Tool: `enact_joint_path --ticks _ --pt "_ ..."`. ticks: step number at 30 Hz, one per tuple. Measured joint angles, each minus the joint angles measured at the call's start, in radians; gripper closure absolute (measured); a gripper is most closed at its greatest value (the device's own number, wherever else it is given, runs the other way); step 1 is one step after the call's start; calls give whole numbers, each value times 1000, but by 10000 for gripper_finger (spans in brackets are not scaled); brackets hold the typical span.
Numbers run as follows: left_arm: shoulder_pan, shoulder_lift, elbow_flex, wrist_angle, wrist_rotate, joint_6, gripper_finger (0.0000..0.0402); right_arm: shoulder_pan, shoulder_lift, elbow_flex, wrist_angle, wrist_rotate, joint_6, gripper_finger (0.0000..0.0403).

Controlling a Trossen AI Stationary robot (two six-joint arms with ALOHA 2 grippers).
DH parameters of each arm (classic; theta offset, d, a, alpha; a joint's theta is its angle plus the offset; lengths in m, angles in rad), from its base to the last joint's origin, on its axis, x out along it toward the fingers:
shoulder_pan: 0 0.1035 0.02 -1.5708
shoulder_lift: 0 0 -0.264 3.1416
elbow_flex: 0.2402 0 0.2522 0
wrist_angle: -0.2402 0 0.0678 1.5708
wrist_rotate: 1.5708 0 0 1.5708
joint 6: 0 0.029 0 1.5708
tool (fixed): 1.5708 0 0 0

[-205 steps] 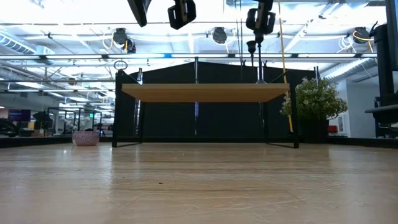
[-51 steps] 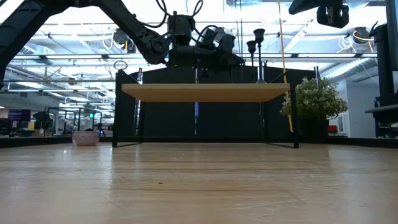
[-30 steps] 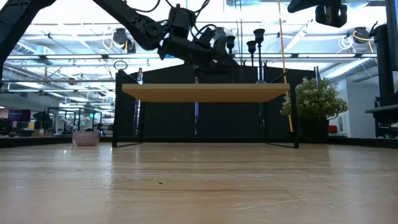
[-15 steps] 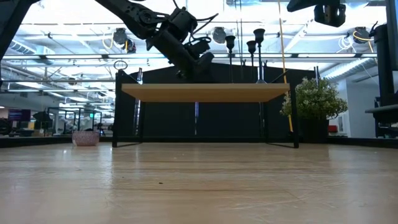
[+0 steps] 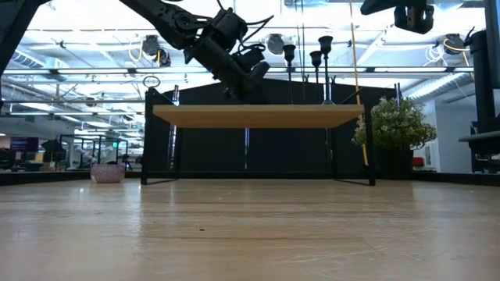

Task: Pick & Place candle stick holders
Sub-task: Put the black candle holder on the shelf

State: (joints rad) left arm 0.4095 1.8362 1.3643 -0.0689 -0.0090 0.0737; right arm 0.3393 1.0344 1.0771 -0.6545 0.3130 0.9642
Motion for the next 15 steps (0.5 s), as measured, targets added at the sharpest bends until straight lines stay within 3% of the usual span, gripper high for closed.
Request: enact_joint_path --ticks 15 --pt "-7 8 0 6 8 -76 396 0 0 0 0 2 0 403"
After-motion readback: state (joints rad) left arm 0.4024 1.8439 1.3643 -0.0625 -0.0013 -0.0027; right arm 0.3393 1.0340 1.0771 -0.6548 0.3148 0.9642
